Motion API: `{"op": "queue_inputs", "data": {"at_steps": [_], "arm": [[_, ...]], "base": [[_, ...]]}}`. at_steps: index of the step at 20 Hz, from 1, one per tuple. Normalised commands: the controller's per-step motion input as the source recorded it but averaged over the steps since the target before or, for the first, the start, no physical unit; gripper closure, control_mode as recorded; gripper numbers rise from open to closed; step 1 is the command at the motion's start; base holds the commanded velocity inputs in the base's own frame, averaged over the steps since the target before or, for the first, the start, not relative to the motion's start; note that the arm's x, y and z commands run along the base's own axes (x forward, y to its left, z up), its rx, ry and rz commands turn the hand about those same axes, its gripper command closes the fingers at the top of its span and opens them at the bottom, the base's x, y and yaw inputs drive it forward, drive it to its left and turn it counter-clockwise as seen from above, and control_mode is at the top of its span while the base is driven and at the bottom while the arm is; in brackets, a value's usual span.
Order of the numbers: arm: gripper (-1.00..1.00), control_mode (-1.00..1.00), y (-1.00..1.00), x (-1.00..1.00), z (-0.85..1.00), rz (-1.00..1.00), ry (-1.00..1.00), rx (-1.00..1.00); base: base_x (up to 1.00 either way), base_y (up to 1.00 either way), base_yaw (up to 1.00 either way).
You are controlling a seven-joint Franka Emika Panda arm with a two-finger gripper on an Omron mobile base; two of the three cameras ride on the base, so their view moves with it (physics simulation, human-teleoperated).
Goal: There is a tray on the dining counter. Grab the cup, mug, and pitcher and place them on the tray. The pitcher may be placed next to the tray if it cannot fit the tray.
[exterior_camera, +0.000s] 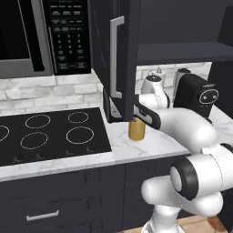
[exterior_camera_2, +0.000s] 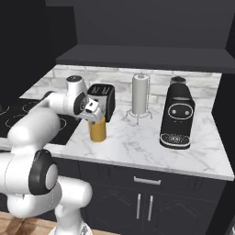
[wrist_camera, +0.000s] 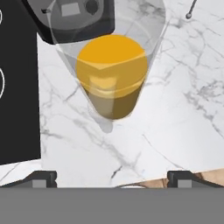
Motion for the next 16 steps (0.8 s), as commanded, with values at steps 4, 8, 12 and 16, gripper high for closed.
{"op": "queue_inputs", "data": {"at_steps": [4,8,12,16], "arm": [[-1.0,-1.0,0.0,0.2,-0.1,0.0,0.0,0.0],[-1.0,-1.0,0.0,0.18,-0.13,0.0,0.0,0.0],[-1.0,-1.0,0.0,0.12,-0.09,0.0,0.0,0.0],[-1.0,-1.0,0.04,0.12,-0.09,0.0,0.0,0.0]], "base": [[0.0,0.0,0.0],[0.0,0.0,0.0],[0.0,0.0,0.0],[0.0,0.0,0.0]]}}
